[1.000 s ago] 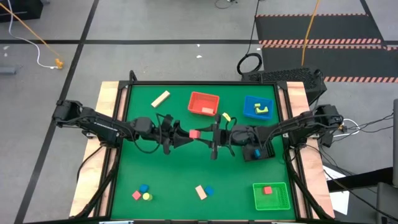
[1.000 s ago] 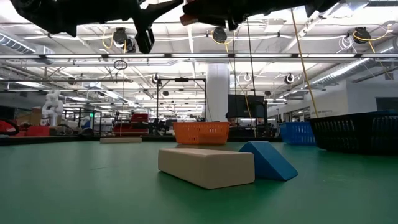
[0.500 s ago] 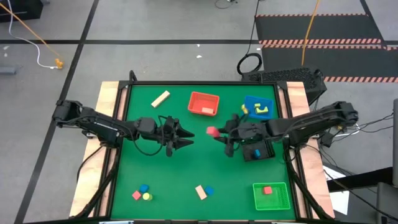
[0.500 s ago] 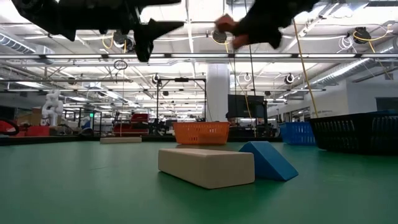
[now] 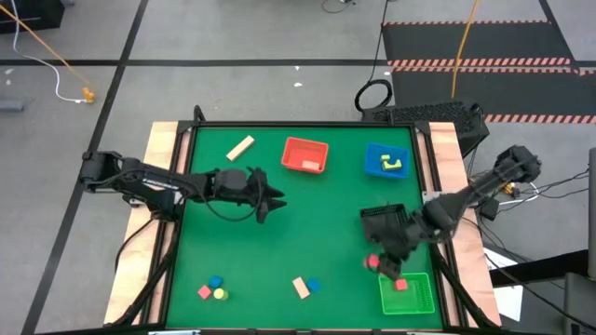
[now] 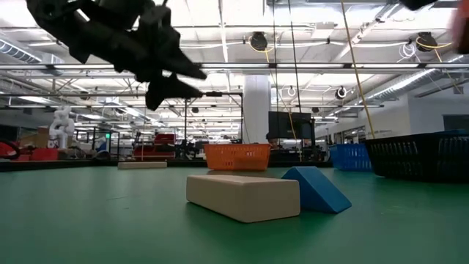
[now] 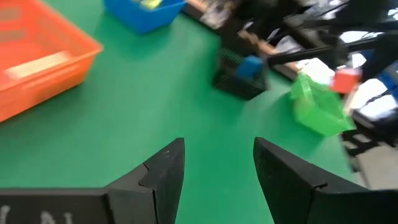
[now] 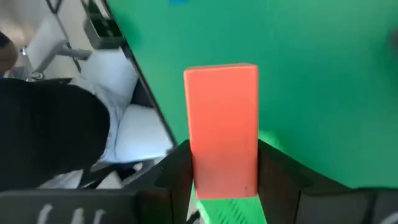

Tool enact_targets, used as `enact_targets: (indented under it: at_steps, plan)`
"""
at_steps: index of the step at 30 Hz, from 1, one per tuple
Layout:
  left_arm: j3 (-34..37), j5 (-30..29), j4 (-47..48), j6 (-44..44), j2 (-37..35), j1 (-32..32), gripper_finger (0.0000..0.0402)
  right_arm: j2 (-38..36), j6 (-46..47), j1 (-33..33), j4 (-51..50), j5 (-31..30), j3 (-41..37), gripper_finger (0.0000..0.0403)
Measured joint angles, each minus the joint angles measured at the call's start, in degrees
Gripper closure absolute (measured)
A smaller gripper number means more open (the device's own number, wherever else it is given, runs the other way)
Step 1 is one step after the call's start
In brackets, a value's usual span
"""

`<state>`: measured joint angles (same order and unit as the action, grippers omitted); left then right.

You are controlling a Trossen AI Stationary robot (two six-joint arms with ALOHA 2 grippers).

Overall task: Sort & place blocks by color
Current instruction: Put the top orange block into the green bin, then put the brown block into the orange bin

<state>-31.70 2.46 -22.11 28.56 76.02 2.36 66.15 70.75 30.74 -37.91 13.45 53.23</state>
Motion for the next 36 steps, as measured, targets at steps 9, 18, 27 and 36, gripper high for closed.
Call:
enact_targets:
  at_steps: [9,18,27,36]
  plan:
    - [0.0,-0.11,10.45,0.08,0.01,3.22,0.021,0.11,22.33,11.03,-0.34,0.13,0.0,0.0282]
    - [0.0,-7.32,27.09,-1.94,0.03,4.4,0.021,0.31,33.59,13.37,-2.23,0.04,0.0,0.0223]
    - [0.0,-31.39,29.74,-9.37,0.03,9.68,0.0211,0.31,33.28,13.36,-2.67,-0.13,0.0,0.0201]
    - [0.0,-30.5,36.65,-7.57,0.03,25.19,0.0211,0.31,28.3,13.15,-2.69,-5.93,0.0,0.0198]
